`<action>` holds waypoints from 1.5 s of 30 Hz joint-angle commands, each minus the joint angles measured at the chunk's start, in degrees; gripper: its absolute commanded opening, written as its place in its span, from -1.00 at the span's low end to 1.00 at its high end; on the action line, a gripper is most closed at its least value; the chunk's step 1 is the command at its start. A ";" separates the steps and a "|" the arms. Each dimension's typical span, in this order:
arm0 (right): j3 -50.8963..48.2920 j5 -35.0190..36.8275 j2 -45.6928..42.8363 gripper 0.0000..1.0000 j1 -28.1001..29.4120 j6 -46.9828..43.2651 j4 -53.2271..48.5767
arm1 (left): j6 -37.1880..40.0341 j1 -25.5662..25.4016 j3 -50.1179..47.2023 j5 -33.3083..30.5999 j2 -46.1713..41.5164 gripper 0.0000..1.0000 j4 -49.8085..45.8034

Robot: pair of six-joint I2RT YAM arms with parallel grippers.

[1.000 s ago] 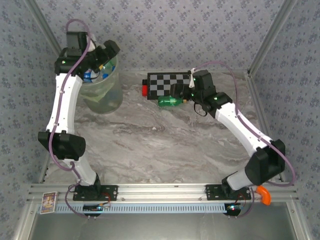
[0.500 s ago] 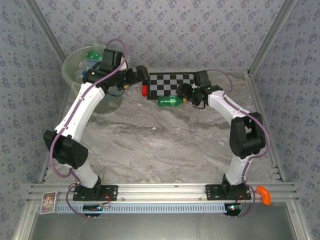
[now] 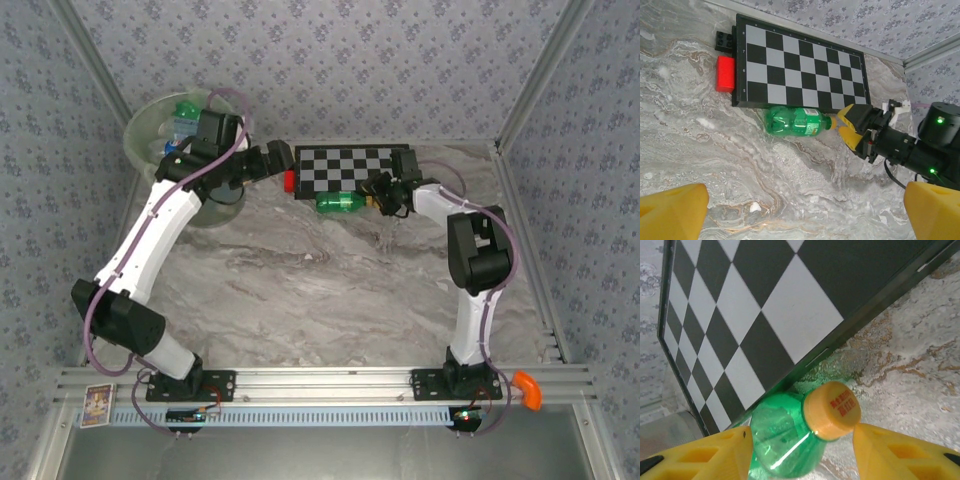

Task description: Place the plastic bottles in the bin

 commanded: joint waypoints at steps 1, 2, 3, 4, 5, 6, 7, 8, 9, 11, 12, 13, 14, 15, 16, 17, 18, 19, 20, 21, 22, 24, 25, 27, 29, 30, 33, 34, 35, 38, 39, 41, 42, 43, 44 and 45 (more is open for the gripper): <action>-1.36 -1.59 2.37 0.11 -0.38 5.74 4.05 | 1.29 -0.07 -0.06 -1.30 -1.54 0.99 0.44; -1.54 -1.69 2.70 0.09 -0.42 6.31 4.66 | 1.21 -0.09 -0.06 -1.37 -1.60 1.00 0.44; -1.79 -1.77 3.12 0.07 -0.40 7.01 5.32 | 1.25 -0.09 0.02 -1.33 -1.67 0.99 0.40; -2.15 -1.76 3.49 0.07 -0.50 7.69 6.06 | 1.26 -0.11 0.11 -1.36 -1.66 0.99 0.42; -2.46 -1.91 3.75 0.06 -0.50 8.28 6.84 | 1.23 -0.11 0.18 -1.40 -1.63 0.99 0.30; -2.74 -2.09 4.22 0.05 -0.47 8.87 7.70 | 1.30 -0.11 0.33 -1.41 -1.59 1.00 0.18; -2.84 -2.37 4.52 0.04 -0.51 9.38 8.33 | 1.30 -0.09 0.46 -1.53 -1.55 0.99 -0.03; -2.87 -2.50 4.87 0.04 -0.53 9.78 8.77 | 1.30 -0.11 0.63 -1.51 -1.56 1.00 -0.11; -2.94 -2.72 5.20 0.03 -0.51 10.07 9.59 | 1.31 -0.11 0.71 -1.56 -1.54 0.99 -0.26; -2.97 -2.99 5.60 0.03 -0.43 10.65 10.55 | 1.32 -0.11 0.62 -1.52 -1.42 0.99 -0.34; -2.95 -3.14 5.85 0.00 -0.38 11.00 11.06 | 1.30 -0.07 0.64 -1.67 -1.44 1.00 -0.44; -2.99 -3.33 6.03 -0.04 -0.32 11.28 11.62 | 1.21 -0.11 0.64 -1.63 -1.33 0.99 -0.54; -3.06 -3.52 6.14 -0.10 -0.29 11.38 12.01 | 1.25 -0.07 0.63 -1.67 -1.35 0.99 -0.53; -3.19 -3.65 6.22 -0.17 -0.29 11.57 12.20 | 1.05 -0.09 0.56 -1.60 -1.38 1.00 -0.51; -3.48 -3.92 6.08 -0.27 -0.29 11.87 12.58 | 0.81 -0.11 0.55 -1.72 -1.32 0.99 -0.60; -4.04 -4.04 5.70 -0.31 -0.27 11.99 12.92 | 0.52 -0.11 0.55 -1.79 -1.34 0.99 -0.70; -4.65 -3.84 5.01 -0.34 -0.13 11.87 13.11 | 0.17 -0.03 0.47 -1.73 -1.25 0.99 -0.70; -5.25 -3.69 4.16 -0.35 -0.12 11.71 13.13 | -0.20 -0.05 0.39 -1.76 -1.30 1.00 -0.70; -5.89 -3.54 3.21 -0.35 -0.15 11.62 13.17 | -0.63 -0.11 0.22 -1.75 -1.28 1.00 -0.55; -6.54 -3.60 2.20 -0.36 -0.12 11.43 13.32 | -1.12 -0.05 -0.03 -1.75 -1.31 1.00 -0.28; -6.99 -3.39 1.30 -0.36 -0.21 11.25 13.29 | -1.53 -0.05 -0.27 -1.77 -1.26 1.00 0.22; -7.70 -3.26 -0.99 -0.38 -0.28 10.65 13.17 | -2.64 -0.01 -0.93 -1.54 -1.29 1.00 1.49; -7.96 -3.20 -1.97 -0.38 -0.29 10.13 13.05 | -3.22 0.06 -1.10 -1.26 -1.23 1.00 2.07; -8.03 -3.00 -4.53 -0.40 -0.29 8.59 12.10 | -4.66 0.45 -1.51 0.05 -0.94 1.00 3.64; -8.28 -2.90 -6.93 -0.42 -0.29 7.20 11.59 | -6.22 0.83 -1.97 1.38 -0.76 1.00 5.52; -8.46 -2.82 -8.17 -0.42 -0.29 6.50 11.22 | -7.03 1.09 -2.24 2.23 -0.69 0.99 6.57; -8.65 -2.75 -11.27 -0.42 -0.36 4.90 10.05 | -8.67 1.38 -3.22 3.20 -0.72 0.96 8.76; -8.76 -2.73 -12.20 -0.43 -0.23 4.53 9.95 | -9.17 1.38 -3.53 3.41 -0.68 0.95 9.39; -8.77 -2.73 -13.15 -0.43 -0.16 4.05 9.66 | -9.56 1.38 -3.53 3.59 -0.55 0.95 9.70; -8.48 -2.29 -15.62 -0.44 0.18 2.44 8.44 | -10.41 1.47 -2.63 4.35 0.07 0.94 9.68; -8.18 -2.29 -16.27 -0.43 0.36 1.75 8.07 | -10.56 1.47 -2.52 4.34 0.02 0.93 9.66; -7.31 -2.31 -17.17 -0.44 0.81 0.41 7.08 | -10.74 1.47 -2.86 4.06 -0.35 0.94 9.83; -6.79 -2.30 -17.39 -0.44 1.06 -0.23 6.29 | -10.79 1.47 -3.12 3.92 -0.63 0.94 9.94; -6.30 -2.43 -17.64 -0.45 1.35 -0.65 5.63 | -10.74 1.55 -3.37 3.64 -0.88 0.94 10.06; -5.84 -2.56 -17.82 -0.45 1.52 -1.03 5.12 | -10.91 1.56 -3.96 3.44 -1.27 0.95 10.41; -5.42 -2.73 -18.07 -0.44 1.84 -1.57 4.38 | -10.96 1.62 -4.73 3.42 -1.76 0.94 10.97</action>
